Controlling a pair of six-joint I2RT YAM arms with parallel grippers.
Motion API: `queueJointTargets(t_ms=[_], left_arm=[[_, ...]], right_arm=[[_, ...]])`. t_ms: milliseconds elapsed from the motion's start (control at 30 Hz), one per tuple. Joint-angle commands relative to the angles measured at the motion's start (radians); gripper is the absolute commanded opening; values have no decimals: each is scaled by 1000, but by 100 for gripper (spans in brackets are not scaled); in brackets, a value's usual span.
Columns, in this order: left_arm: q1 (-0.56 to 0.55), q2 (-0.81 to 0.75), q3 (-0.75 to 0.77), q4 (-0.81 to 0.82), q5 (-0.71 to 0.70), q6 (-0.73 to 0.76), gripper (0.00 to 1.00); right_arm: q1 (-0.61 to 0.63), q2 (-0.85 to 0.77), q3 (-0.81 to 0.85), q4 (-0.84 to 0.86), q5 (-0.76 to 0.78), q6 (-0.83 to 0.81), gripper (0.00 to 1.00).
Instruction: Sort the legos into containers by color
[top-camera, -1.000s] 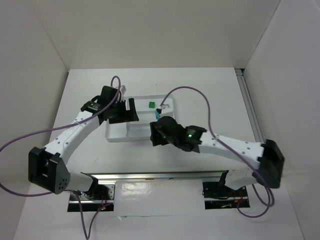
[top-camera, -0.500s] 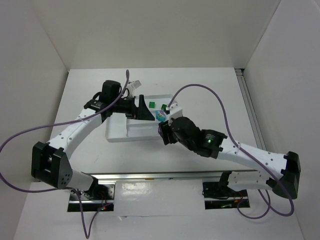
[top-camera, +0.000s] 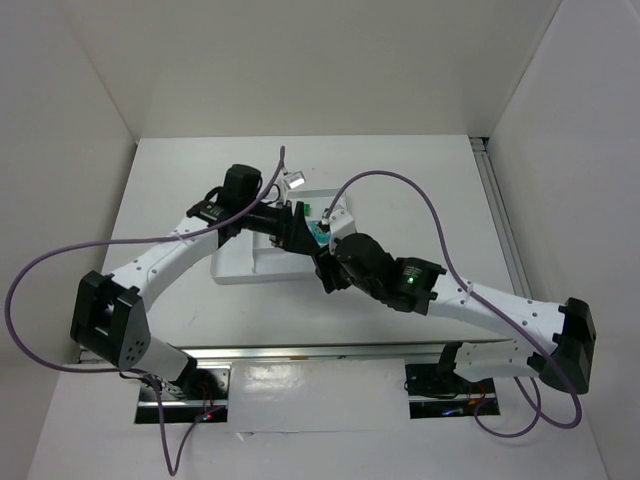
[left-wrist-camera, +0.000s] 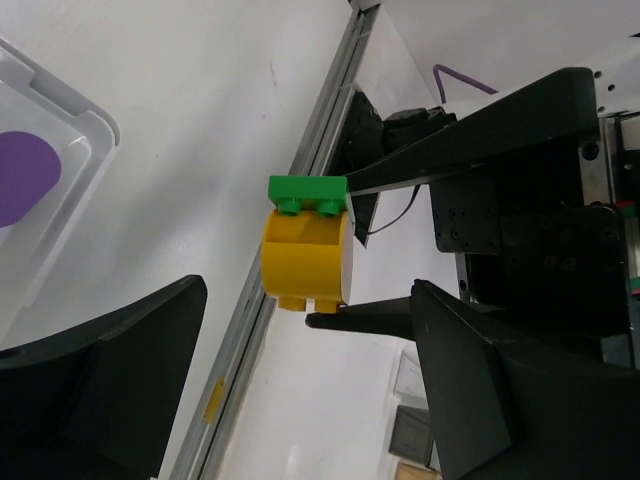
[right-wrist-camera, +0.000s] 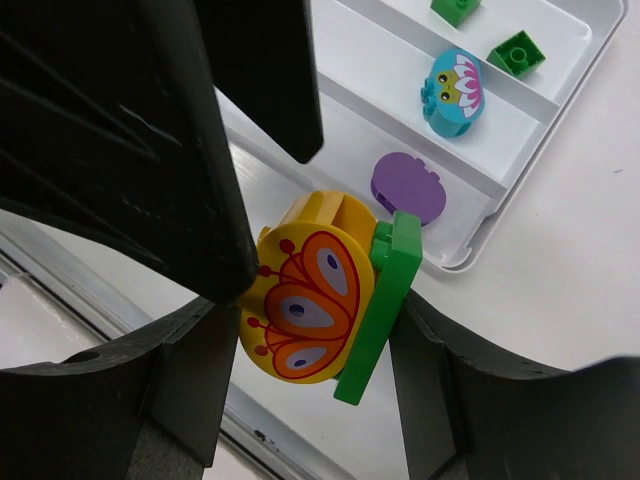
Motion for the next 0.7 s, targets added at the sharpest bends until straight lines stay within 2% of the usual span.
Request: queueJointTargets(t_ms=[0,267,367,400,433,500,533,600,633,667], left_arm=[[-9,20,18,41,51,52,95],[-59,69,37,17,100,88,92],[-80,69,37,26,121,78,88],[-80,78,37,37,134,78,80],[-80,79,37,37,134,78,80],[-80,79,26,60,157,65,71],[-80,79,26,69,157,55,62],[-80,79,26,69,157,55,51],[-80,79,26,69,157,55,49],[-80,79,26,69,157,55,38]], right_arm=[[6,-2,57,26,-17,-13,54],[6,-2,57,35,1,-13,54],[-3,18,57,35,1,-13,54],[-3,18,57,44,1,-13,54],[-3,18,57,44,1,-13,54],[-3,18,57,44,1,-13,54],[-3,27,57,44,1,-13,54],[-3,27,57,44,1,-13,54],[-3,27,57,44,1,-13,54],[-12,27,57,44,1,-13,54]])
